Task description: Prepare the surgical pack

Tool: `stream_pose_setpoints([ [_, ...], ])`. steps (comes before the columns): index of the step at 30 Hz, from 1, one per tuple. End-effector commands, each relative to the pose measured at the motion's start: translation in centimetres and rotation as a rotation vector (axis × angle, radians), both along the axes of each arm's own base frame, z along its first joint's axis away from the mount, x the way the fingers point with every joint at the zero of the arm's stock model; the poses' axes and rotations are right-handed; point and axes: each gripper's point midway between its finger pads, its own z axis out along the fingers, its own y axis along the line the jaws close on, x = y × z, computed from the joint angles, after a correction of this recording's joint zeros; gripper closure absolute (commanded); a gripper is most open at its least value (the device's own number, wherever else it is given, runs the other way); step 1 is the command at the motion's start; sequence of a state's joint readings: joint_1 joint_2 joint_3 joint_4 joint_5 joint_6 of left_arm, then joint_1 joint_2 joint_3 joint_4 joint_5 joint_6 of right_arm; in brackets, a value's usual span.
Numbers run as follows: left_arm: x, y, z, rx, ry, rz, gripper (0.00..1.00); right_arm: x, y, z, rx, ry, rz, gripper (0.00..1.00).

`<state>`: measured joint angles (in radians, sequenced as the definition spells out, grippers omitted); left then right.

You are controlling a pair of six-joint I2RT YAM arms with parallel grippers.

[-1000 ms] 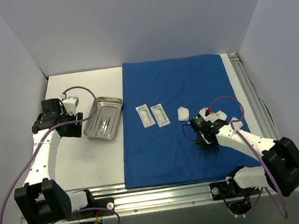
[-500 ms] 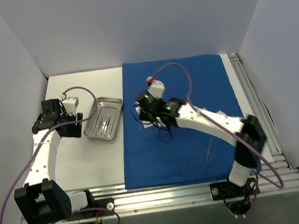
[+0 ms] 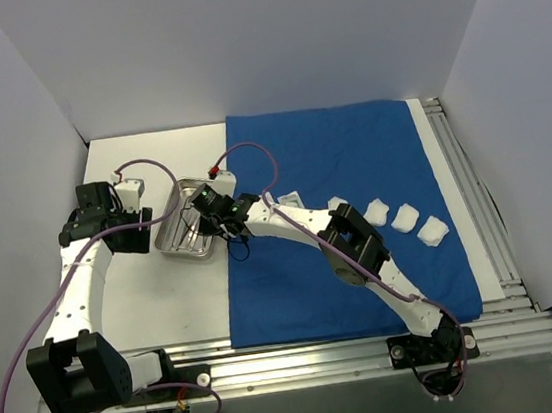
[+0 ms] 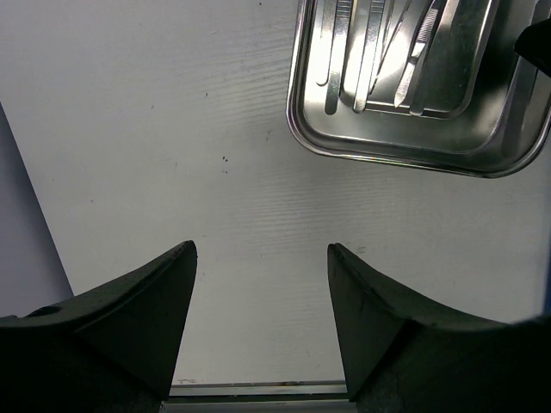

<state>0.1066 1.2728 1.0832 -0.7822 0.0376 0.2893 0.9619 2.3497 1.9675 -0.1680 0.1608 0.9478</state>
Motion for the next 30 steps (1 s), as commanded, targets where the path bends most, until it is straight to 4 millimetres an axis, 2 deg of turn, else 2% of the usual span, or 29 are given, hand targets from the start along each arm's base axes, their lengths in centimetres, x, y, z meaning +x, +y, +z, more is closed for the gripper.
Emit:
stream_pose_setpoints([
  [1,0.3,0.1,0.7,-0.005,-0.035,0.010,0.28,1.7,1.2,1.8,0.088,-0.038,-0.089,1.00],
  [5,0.4,0.1,0.6,-0.006,-0.037,0.009,0.28,2.1,1.4,0.5,0.079,-0.041,-0.122,1.00],
  [13,0.4,0.1,0.5,-0.006,-0.034,0.005,0.28,2.7,1.2,-0.9,0.060,-0.046,-0.170,1.00],
  [16,0.5,0.1,0.5,-0.006,-0.034,0.005,0.28,2.8,1.1,-1.3,0.060,-0.040,-0.179,0.97],
  [20,0.5,0.1,0.5,-0.005,-0.034,0.004,0.28,2.6,1.6,-1.4,0.066,-0.038,-0.169,0.86],
  [22,0.5,0.1,0.5,-0.004,-0.035,0.004,0.28,2.7,1.7,-1.0,0.069,-0.045,-0.163,0.82],
  [27,0.5,0.1,0.6,-0.006,-0.037,0.003,0.28,3.0,1.8,0.6,0.079,-0.072,-0.165,0.80],
  [30,0.6,0.0,0.6,-0.007,-0.034,0.001,0.28,3.2,2.0,2.4,0.088,-0.103,-0.160,0.79],
])
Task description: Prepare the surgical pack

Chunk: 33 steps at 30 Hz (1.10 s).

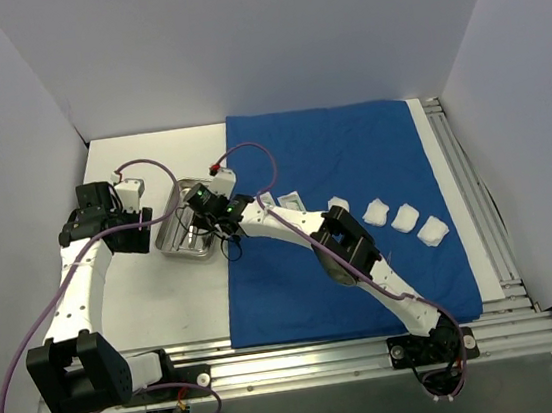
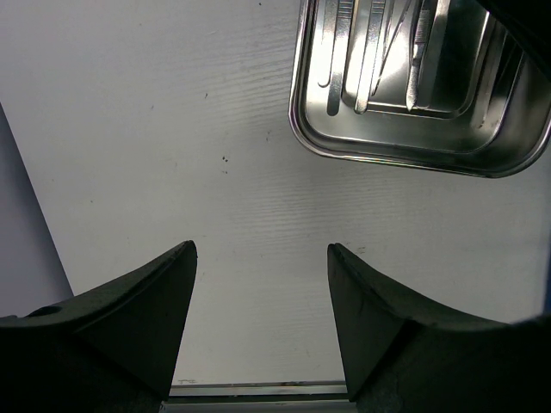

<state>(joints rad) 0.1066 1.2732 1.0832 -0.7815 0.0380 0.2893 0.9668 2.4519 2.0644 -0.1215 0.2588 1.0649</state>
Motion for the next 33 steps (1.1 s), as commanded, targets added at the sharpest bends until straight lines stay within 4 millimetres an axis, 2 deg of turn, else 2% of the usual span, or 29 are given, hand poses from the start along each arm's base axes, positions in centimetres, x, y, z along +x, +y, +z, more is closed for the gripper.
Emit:
stream_pose_setpoints([
  [1,0.5,0.1,0.6,-0.007,-0.033,0.002,0.28,0.7,0.4,4.2,0.015,-0.084,-0.020,0.79],
  [3,0.6,0.1,0.6,-0.007,-0.035,0.003,0.28,0.8,0.5,5.8,0.015,-0.112,-0.007,0.79],
  [4,0.6,0.0,0.5,-0.008,-0.034,0.002,0.28,0.7,0.6,7.3,0.026,-0.133,0.002,0.79],
  [7,0.5,0.0,0.6,-0.008,-0.032,0.002,0.28,0.3,-0.1,9.9,-0.019,-0.188,0.057,0.79],
  [8,0.5,0.0,0.5,-0.007,-0.032,0.000,0.28,-0.1,-1.0,12.1,-0.026,-0.207,0.069,0.79],
  [10,0.5,0.0,0.6,-0.006,-0.034,-0.002,0.28,-0.7,-3.3,12.7,-0.107,-0.221,0.097,0.79],
  [11,0.5,0.0,0.6,-0.006,-0.034,-0.001,0.28,-1.0,-5.5,15.3,-0.110,-0.233,0.085,0.79],
  [12,0.5,0.0,0.5,-0.008,-0.032,-0.002,0.28,-1.7,-7.9,13.0,-0.181,-0.191,0.086,0.79],
  [13,0.6,0.0,0.5,-0.008,-0.032,-0.005,0.28,-2.2,-9.7,12.6,-0.205,-0.168,0.082,0.79],
  [14,0.6,0.0,0.5,-0.009,-0.032,-0.005,0.28,-2.1,-13.0,14.7,-0.191,-0.164,0.044,0.79],
  [15,0.6,-0.1,0.4,-0.011,-0.030,-0.007,0.28,-3.5,-16.1,11.0,-0.260,-0.080,0.037,0.79],
  [16,0.6,0.0,0.4,-0.011,-0.030,-0.006,0.28,-4.6,-18.2,12.2,-0.211,-0.052,0.023,0.79],
  [17,0.6,-0.1,0.4,-0.012,-0.030,-0.007,0.28,-4.6,-21.5,10.9,-0.226,0.004,-0.026,0.79],
  [18,0.7,-0.1,0.4,-0.011,-0.031,-0.007,0.28,-5.4,-23.6,9.9,-0.233,0.043,-0.052,0.79],
  [19,0.6,0.0,0.4,-0.011,-0.028,-0.006,0.28,-7.9,-27.0,8.0,-0.265,0.100,-0.085,0.79],
  [21,0.6,0.0,0.4,-0.010,-0.031,-0.005,0.28,-9.5,-31.4,6.3,-0.324,0.147,-0.167,0.78],
  [22,0.6,-0.1,0.4,-0.011,-0.030,-0.007,0.28,-11.8,-34.1,5.0,-0.368,0.202,-0.208,0.76],
  [25,0.6,-0.1,0.4,-0.015,-0.030,-0.008,0.28,-14.0,-38.2,4.0,-0.399,0.262,-0.277,0.72],
  [26,0.6,-0.2,0.4,-0.017,-0.029,-0.010,0.28,-15.2,-39.5,2.6,-0.427,0.299,-0.293,0.71],
  [27,0.6,-0.2,0.4,-0.017,-0.029,-0.010,0.28,-15.5,-40.8,2.2,-0.435,0.321,-0.325,0.68],
  [30,0.6,-0.2,0.5,-0.018,-0.032,-0.011,0.28,-17.3,-43.5,0.3,-0.456,0.395,-0.373,0.66],
  [33,0.5,-0.3,0.4,-0.018,-0.030,-0.014,0.28,-18.4,-44.6,-1.6,-0.444,0.443,-0.413,0.65],
])
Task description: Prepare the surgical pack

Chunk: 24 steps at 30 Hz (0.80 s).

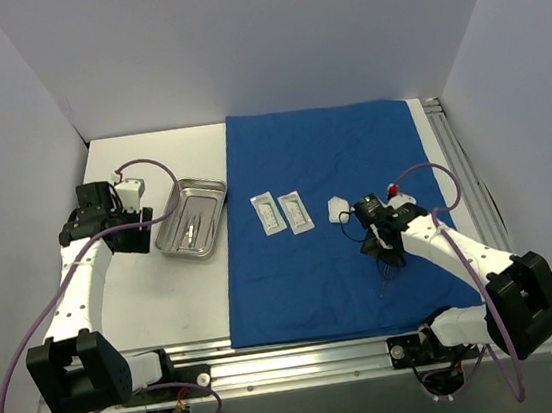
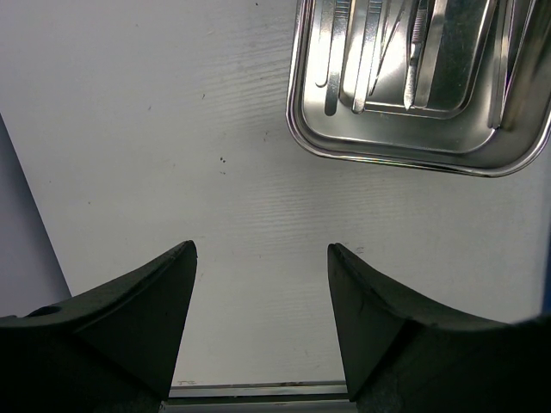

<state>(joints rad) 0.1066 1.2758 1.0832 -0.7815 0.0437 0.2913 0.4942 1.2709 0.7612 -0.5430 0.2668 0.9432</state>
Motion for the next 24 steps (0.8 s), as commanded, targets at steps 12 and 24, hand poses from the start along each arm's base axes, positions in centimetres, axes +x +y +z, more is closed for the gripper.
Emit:
stream_pose_setpoints([
  [12,0.5,-0.2,0.4,-0.016,-0.031,-0.010,0.28,-3.5,-2.8,-3.8,0.042,0.064,-0.146,0.65],
  [24,0.7,-0.5,0.4,-0.028,-0.038,-0.024,0.28,-4.2,-2.0,-4.2,0.114,0.049,-0.105,0.96],
])
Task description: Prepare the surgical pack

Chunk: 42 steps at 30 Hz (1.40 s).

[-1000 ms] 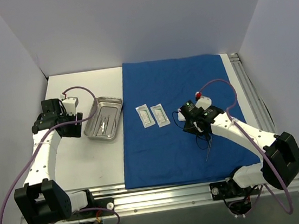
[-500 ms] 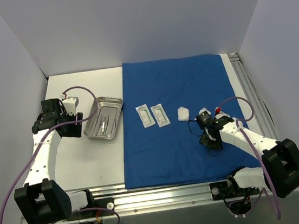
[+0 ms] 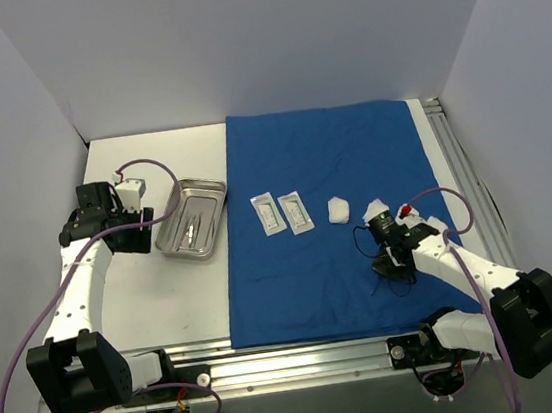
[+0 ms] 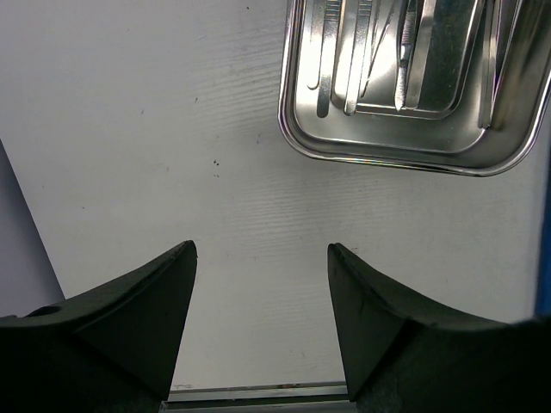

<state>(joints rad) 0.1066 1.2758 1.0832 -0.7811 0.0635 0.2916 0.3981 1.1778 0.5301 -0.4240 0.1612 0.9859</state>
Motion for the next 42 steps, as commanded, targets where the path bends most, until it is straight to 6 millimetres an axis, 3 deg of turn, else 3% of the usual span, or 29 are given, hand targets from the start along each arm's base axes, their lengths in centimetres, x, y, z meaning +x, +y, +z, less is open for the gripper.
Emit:
stream_pose_setpoints([
  [1,0.5,0.1,0.4,-0.002,-0.033,-0.003,0.28,-0.7,-0.2,0.3,0.017,-0.009,0.001,0.99],
  [5,0.4,0.0,0.2,-0.004,-0.030,-0.011,0.28,-0.7,0.2,1.2,0.053,-0.036,-0.011,1.00],
  [7,0.5,-0.1,0.3,-0.010,-0.026,-0.013,0.28,0.2,-0.3,3.3,0.012,-0.076,-0.012,1.00],
  [8,0.4,0.0,0.2,-0.009,-0.024,-0.008,0.28,1.0,-0.1,5.2,0.006,-0.113,-0.005,1.00],
  [9,0.4,0.0,0.2,-0.005,-0.024,-0.006,0.28,0.7,-0.4,5.2,-0.019,-0.107,0.001,1.00],
  [10,0.3,0.1,0.1,-0.002,-0.023,-0.004,0.28,2.1,-0.1,7.3,-0.019,-0.166,-0.008,1.00],
  [12,0.1,0.1,0.2,-0.001,-0.028,-0.003,0.28,2.9,1.1,9.0,-0.019,-0.194,0.020,1.00],
  [14,-0.1,0.1,0.4,0.000,-0.032,-0.003,0.28,5.2,3.2,12.6,-0.003,-0.297,0.023,1.00],
  [16,-0.1,0.1,0.6,0.004,-0.041,-0.001,0.28,6.2,7.6,13.9,0.006,-0.341,0.112,1.00],
  [17,-0.1,0.2,0.9,0.006,-0.049,0.000,0.28,7.8,9.9,16.2,0.039,-0.411,0.124,1.00],
  [18,-0.2,0.2,0.9,0.006,-0.044,0.004,0.28,8.6,13.9,15.7,0.058,-0.420,0.197,1.00],
  [19,-0.1,0.2,1.2,0.005,-0.047,0.005,0.28,9.4,16.3,15.9,0.079,-0.432,0.235,1.00],
  [20,-0.2,0.2,1.2,0.005,-0.045,0.007,0.28,10.7,19.6,18.4,0.138,-0.480,0.295,1.00],
  [21,-0.2,0.3,1.3,0.007,-0.048,0.008,0.28,12.2,22.8,16.6,0.128,-0.466,0.340,1.00],
  [23,-0.3,0.3,1.2,0.010,-0.051,0.012,0.28,12.9,27.3,16.6,0.140,-0.479,0.420,1.00],
  [24,-0.3,0.4,1.3,0.014,-0.054,0.016,0.28,14.7,30.5,16.6,0.156,-0.495,0.451,1.00],
  [28,-0.5,0.6,1.2,0.019,-0.050,0.022,0.28,16.3,38.3,16.0,0.291,-0.513,0.512,1.00],
  [31,-0.4,0.7,1.0,0.019,-0.047,0.026,0.28,17.9,40.7,14.7,0.315,-0.541,0.483,1.00],
  [32,-0.4,0.8,1.0,0.021,-0.045,0.027,0.28,18.4,41.2,12.9,0.298,-0.531,0.482,1.00],
  [33,-0.3,0.8,1.0,0.019,-0.045,0.028,0.28,18.8,41.8,13.1,0.307,-0.542,0.476,1.00],
  [35,-0.2,0.6,0.9,0.012,-0.043,0.023,0.28,19.4,42.4,12.1,0.295,-0.542,0.473,1.00],
  [36,-0.2,0.6,0.8,0.009,-0.040,0.021,0.28,19.6,42.7,10.3,0.277,-0.523,0.477,1.00],
  [37,-0.2,0.5,0.7,0.007,-0.037,0.018,0.28,19.9,43.2,10.3,0.286,-0.529,0.468,1.00],
  [38,-0.2,0.5,0.6,0.006,-0.031,0.020,0.28,20.1,43.5,8.8,0.279,-0.516,0.467,1.00],
  [41,-0.2,0.6,0.3,0.007,-0.025,0.019,0.28,20.6,44.4,8.2,0.299,-0.520,0.453,1.00],
  [42,-0.2,0.6,0.3,0.006,-0.024,0.020,0.28,20.7,44.5,7.2,0.288,-0.512,0.452,1.00],
])
